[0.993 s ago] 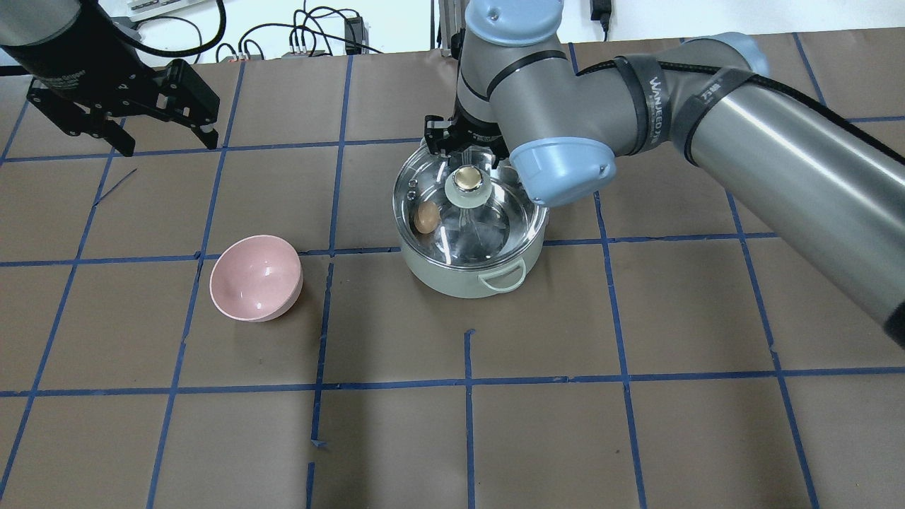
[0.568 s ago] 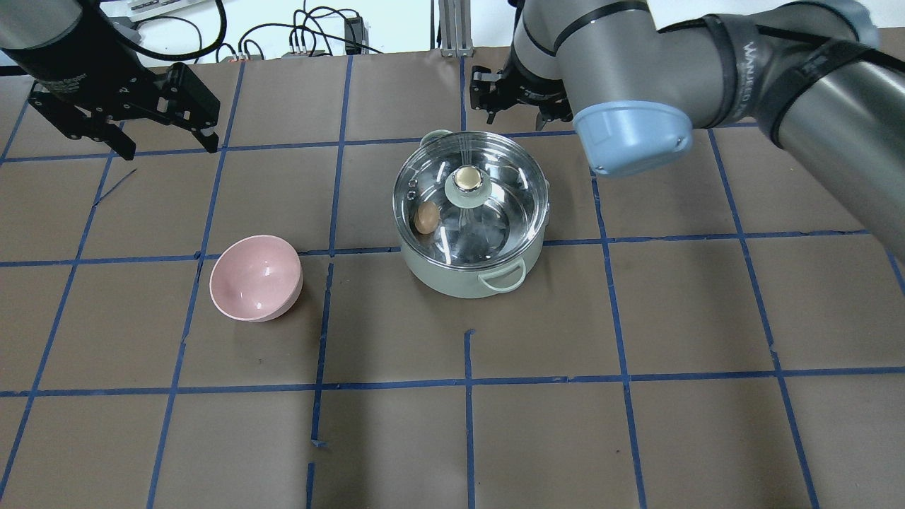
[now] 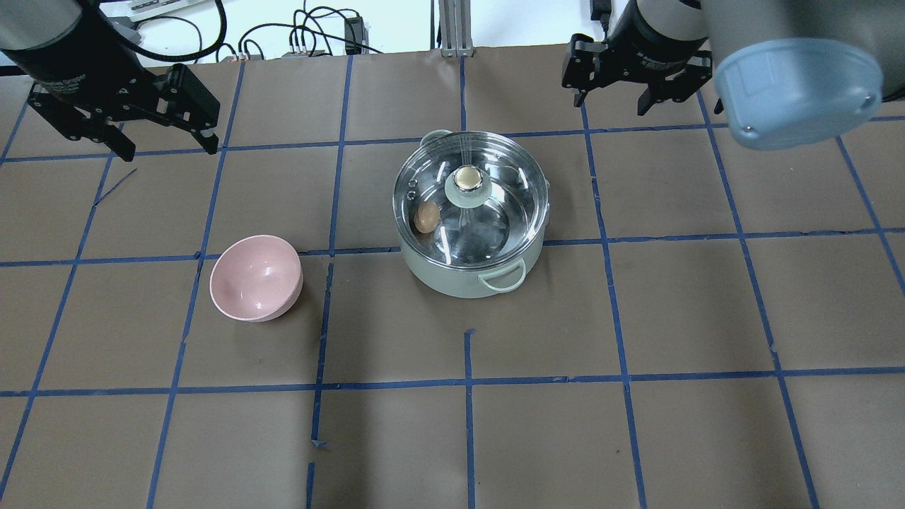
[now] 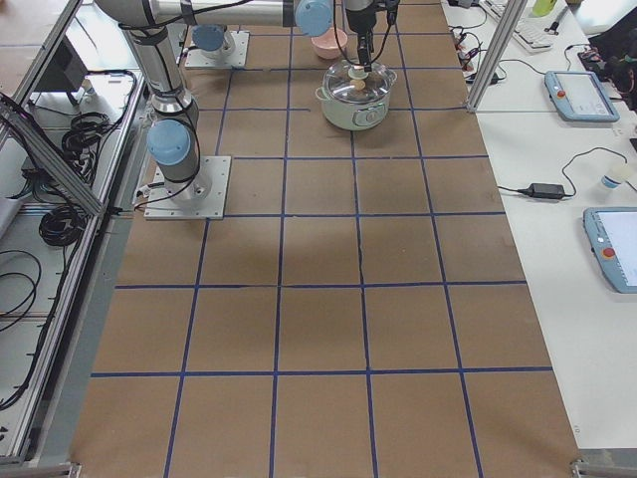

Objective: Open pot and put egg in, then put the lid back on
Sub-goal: 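Release the lid knob and raise the right gripper away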

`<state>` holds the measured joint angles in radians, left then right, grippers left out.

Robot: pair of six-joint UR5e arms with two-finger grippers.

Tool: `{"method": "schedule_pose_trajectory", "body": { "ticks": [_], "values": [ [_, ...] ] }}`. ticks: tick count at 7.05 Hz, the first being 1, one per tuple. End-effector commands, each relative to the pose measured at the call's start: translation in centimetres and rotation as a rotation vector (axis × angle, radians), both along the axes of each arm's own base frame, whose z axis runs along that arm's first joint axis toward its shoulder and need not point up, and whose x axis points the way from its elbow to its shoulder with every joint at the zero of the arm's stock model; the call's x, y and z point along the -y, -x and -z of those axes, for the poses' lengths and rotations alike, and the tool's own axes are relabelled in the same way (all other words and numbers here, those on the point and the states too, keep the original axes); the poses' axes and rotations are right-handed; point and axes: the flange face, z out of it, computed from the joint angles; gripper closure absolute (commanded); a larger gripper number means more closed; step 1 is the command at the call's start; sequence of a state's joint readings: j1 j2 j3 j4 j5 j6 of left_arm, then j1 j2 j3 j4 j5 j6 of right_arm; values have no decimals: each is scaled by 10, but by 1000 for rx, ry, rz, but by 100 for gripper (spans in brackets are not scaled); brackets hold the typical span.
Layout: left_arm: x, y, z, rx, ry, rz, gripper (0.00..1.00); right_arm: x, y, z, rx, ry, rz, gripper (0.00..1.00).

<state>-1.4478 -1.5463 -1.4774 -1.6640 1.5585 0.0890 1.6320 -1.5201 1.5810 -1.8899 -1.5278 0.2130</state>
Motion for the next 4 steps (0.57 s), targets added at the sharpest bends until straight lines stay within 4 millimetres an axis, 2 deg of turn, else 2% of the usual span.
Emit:
{"method": "schedule_pose_trajectory", "body": {
  "ticks": [1,2,4],
  "values": [
    [0,-1,0,0,0,-1,0,-5,24,8,-137,-76,-55,11],
    [0,0,0,0,0,0,0,-6,27,13,-175,-91,-116,0],
    [0,1,-1,0,3,0,0,-16,23,37,-166,-167,-143,0]
  ]
}}
